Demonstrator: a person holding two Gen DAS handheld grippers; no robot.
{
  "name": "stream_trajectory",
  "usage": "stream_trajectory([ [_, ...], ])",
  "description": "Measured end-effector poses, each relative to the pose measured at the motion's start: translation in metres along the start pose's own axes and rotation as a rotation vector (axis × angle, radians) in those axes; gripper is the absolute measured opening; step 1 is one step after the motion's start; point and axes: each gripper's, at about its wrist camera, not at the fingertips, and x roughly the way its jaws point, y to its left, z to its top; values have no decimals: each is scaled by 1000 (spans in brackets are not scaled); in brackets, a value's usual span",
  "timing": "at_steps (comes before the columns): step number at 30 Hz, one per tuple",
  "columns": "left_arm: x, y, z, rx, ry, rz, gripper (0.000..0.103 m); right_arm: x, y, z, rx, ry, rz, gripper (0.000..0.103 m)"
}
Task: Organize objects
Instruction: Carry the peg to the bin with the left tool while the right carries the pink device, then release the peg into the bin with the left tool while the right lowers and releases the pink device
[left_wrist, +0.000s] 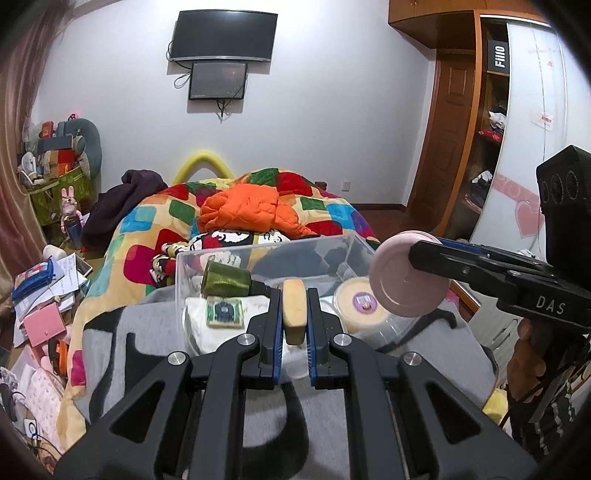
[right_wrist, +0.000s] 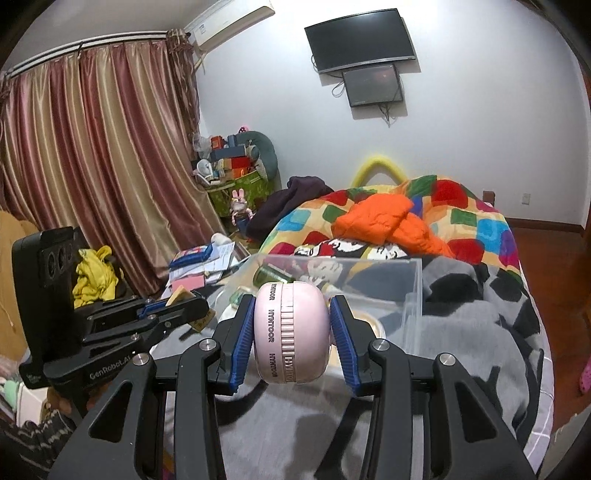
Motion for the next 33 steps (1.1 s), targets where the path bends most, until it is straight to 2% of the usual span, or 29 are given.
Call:
stream_trajectory([
  [10, 35, 10, 11, -13, 33, -9, 10, 31, -15, 17, 32, -1, -3, 37],
  [16, 58, 17, 17, -34, 56, -15, 10, 50, -16, 24, 16, -2, -39, 37],
  [33, 104, 23, 9, -33, 153, -11, 9, 99, -25, 16, 22, 77, -73, 37],
])
